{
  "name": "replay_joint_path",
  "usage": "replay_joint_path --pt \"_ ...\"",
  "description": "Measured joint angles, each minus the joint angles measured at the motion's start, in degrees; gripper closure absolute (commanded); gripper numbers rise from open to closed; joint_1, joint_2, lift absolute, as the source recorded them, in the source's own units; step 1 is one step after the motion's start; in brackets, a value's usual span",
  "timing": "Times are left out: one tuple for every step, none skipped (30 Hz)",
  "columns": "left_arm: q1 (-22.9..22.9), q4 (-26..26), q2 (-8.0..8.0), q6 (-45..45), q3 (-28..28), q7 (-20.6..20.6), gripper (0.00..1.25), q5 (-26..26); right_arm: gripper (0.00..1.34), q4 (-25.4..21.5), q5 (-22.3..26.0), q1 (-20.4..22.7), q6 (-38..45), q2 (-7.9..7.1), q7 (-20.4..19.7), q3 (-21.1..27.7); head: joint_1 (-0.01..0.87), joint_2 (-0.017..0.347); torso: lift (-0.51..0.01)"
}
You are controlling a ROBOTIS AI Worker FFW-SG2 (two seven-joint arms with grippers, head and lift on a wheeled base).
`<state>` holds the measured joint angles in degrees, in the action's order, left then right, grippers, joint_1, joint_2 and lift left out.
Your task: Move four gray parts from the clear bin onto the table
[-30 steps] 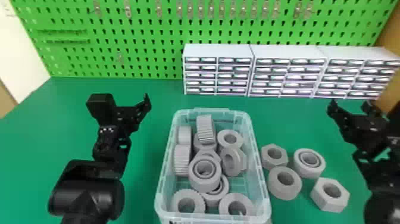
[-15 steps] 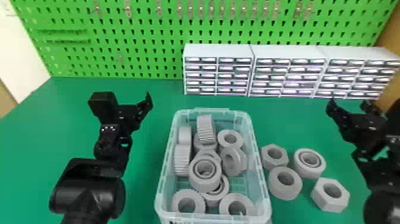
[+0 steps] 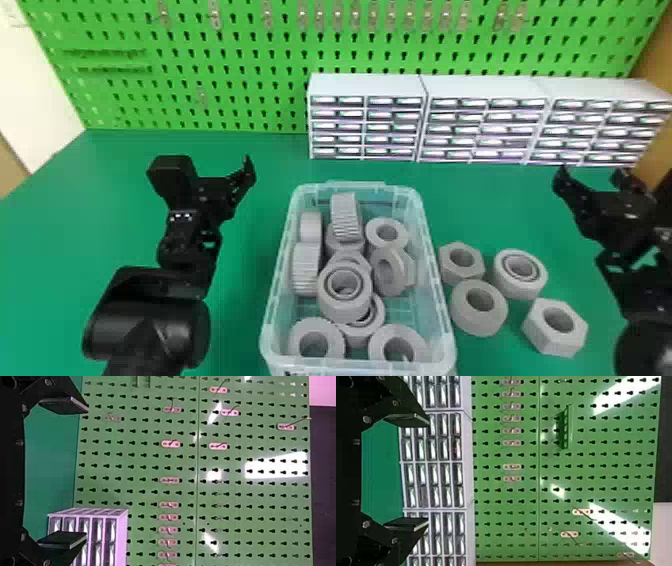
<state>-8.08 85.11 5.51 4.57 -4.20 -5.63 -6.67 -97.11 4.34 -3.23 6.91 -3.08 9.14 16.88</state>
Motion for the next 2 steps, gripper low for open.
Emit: replay_joint_path --pt "0.0 0.0 0.00 0.0 0.0 0.0 0.16 0.0 0.40 0.0 0.0 0.0 0.0 0.00 0.0 0.0 0.693 0.072 -0.052" --pt "0.0 0.0 0.00 0.0 0.0 0.0 0.16 0.0 0.40 0.0 0.0 0.1 0.0 0.00 0.0 0.0 0.693 0.072 -0.052"
